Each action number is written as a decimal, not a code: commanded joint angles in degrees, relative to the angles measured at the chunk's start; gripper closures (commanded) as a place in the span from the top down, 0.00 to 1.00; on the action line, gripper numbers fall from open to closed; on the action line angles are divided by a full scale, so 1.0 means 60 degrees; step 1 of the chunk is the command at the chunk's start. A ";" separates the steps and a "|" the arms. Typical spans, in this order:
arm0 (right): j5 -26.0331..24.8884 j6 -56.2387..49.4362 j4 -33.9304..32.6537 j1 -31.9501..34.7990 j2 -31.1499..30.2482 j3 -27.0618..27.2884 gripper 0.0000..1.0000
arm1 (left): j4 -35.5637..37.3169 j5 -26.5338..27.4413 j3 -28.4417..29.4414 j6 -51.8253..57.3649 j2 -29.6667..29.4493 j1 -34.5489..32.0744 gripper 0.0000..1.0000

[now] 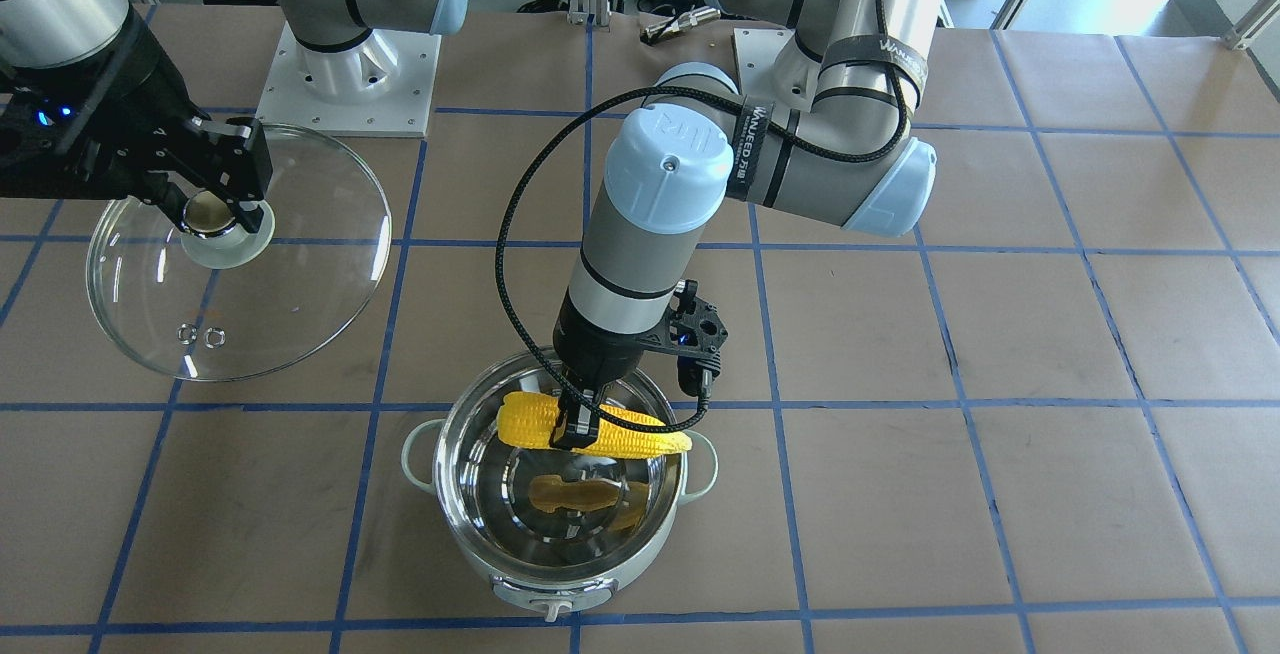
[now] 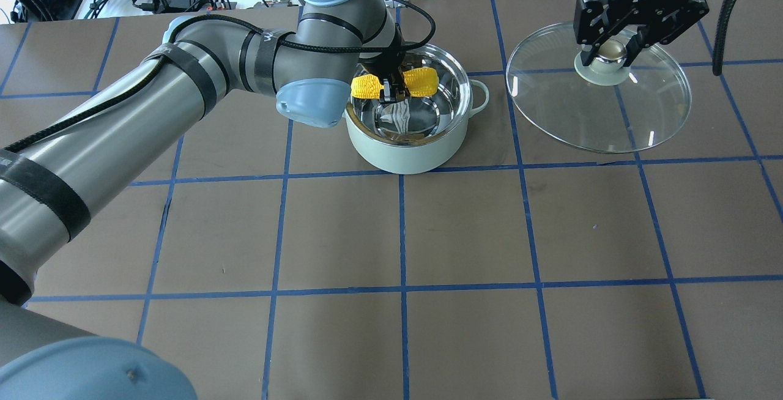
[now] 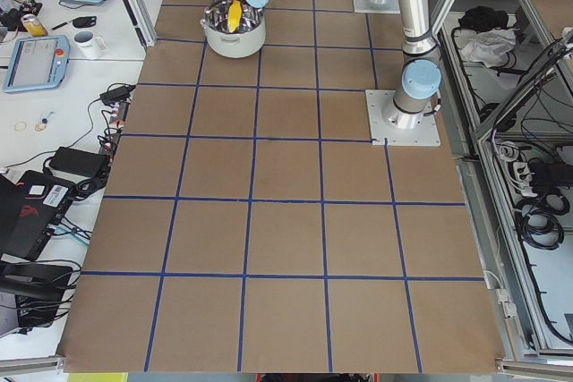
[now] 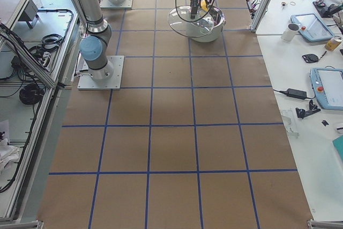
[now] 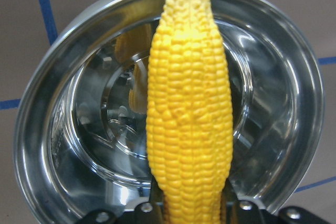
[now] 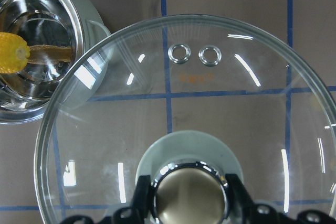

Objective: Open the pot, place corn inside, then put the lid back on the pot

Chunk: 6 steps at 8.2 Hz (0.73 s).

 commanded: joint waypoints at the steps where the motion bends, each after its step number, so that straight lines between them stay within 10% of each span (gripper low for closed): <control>1: 0.0035 0.0052 -0.0014 0.0019 0.0000 0.0000 0.31 | 0.0146 -0.0005 0.0170 -0.0019 -0.0056 -0.0101 0.00; 6: -0.0053 0.0067 -0.0043 0.0019 -0.0014 0.0029 0.31 | 0.0454 -0.0020 0.0170 0.0114 -0.0320 -0.0307 0.00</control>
